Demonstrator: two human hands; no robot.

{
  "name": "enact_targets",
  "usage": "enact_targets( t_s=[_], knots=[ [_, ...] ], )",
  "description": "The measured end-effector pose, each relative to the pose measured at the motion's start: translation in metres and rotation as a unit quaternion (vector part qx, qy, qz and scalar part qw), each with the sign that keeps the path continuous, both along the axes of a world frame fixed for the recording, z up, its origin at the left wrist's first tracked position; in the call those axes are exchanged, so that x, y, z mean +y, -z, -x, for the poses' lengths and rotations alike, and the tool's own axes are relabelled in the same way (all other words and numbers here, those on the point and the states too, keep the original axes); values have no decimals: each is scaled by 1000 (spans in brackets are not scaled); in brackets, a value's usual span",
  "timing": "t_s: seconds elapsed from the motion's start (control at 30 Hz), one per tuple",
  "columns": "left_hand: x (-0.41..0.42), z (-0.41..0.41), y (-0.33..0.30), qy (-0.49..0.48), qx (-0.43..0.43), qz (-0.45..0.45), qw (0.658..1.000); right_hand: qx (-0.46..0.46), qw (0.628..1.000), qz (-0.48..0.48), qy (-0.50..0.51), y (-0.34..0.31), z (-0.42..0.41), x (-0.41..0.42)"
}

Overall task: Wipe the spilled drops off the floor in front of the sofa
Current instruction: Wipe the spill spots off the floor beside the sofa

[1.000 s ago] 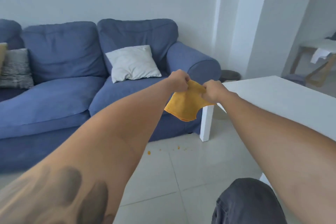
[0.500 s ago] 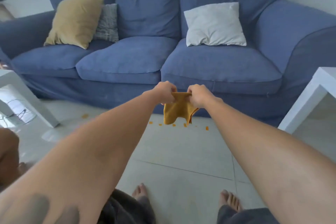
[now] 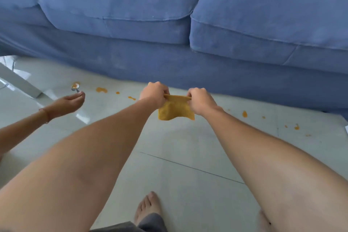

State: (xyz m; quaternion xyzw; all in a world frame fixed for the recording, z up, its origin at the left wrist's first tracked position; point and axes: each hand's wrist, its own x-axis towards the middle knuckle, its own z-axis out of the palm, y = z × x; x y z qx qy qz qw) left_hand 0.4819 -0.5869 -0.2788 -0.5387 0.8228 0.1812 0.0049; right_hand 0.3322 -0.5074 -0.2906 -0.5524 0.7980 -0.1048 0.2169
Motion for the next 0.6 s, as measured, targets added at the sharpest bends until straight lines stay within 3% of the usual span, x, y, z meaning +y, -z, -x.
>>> enact_targets(
  t_s=[0.13,0.27,0.37,0.47,0.6],
  knots=[
    [-47,4,18,-63,66,57,994,38,997,61,12,16,3,-55],
    [-81,0,35,-50,109,97,988,95,988,119,2,35,2,-89],
    [-85,-17,60,9,-10,56,998,139,986,33,-91,63,-1,-85],
    [-77,-34,90,38,-169,-41,984,51,985,-88,-138,101,-6,-61],
    [-73,-25,126,14,-128,-48,991,93,995,-20,-16,159,-6,-19]
  ],
)
